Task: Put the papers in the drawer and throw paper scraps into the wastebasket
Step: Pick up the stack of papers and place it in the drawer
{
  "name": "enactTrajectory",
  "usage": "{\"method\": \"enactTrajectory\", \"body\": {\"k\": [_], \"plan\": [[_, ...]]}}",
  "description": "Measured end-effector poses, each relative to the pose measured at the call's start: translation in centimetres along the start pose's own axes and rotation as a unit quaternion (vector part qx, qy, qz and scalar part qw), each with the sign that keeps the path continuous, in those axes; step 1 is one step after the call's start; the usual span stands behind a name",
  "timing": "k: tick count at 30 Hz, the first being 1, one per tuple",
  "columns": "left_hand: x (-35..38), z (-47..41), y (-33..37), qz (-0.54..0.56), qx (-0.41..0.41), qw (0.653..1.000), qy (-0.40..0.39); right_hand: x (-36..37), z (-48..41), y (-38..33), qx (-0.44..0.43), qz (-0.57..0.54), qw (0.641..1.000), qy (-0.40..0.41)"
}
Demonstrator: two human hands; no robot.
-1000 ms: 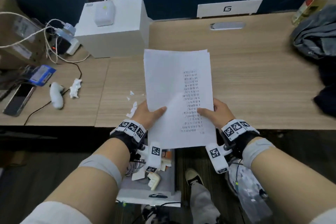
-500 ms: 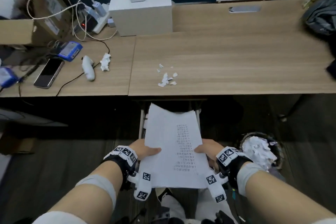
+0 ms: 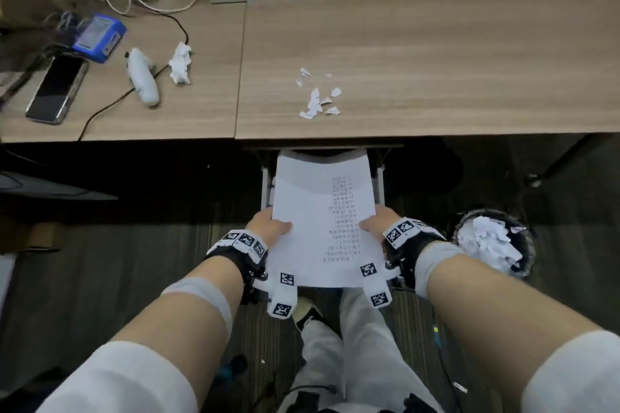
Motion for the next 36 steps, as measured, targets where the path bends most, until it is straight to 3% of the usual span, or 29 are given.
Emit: {"method": "enactTrajectory", "body": {"k": [6,15,19,23,26,31,36], "plan": [[-3.3,-1.7,2.5,0.03,0.015,0.995,0.092,-1.1,-0.9,-2.3,0.006,-0.068,0.997,0.047],[-4.4,-3.3,0.4,0.054,-0.008,0.995,0.085,2.7,-2.7,-1.4,0.04,-0.197,0.979,0.031],[-5.1,-3.9,-4.1,0.053,-0.089,0.988,0.11,4.3,-2.8,1.1,0.089,-0.227,0.968,0.058],[-2.8,-1.9,-8.7,0.186,-0.244,0.952,0.016,7.9,-0.3,4.7,0.191,-0.29,0.937,-0.029],[-0.3,-0.5,-9.6,0.135,-0.277,0.948,-0.081,9.5,0.6,6.2,0.214,-0.255,0.94,-0.07],[0.5,-1.7,-9.1,0.108,-0.244,0.962,-0.065,10.0,0.0,5.7,0.185,-0.245,0.951,-0.033],[0.5,-2.6,-9.8,0.079,-0.201,0.977,0.002,9.4,-1.3,5.5,0.148,-0.236,0.96,0.0]]}}
Point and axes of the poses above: each hand's wrist, its own z-axis away from the middle knuckle, its own x-axis out of the palm, y = z × x, the point moved 7 cm from there along -z, towards the middle knuckle, and after that the axes turned 2 degrees about -z, right-handed, at the moved point
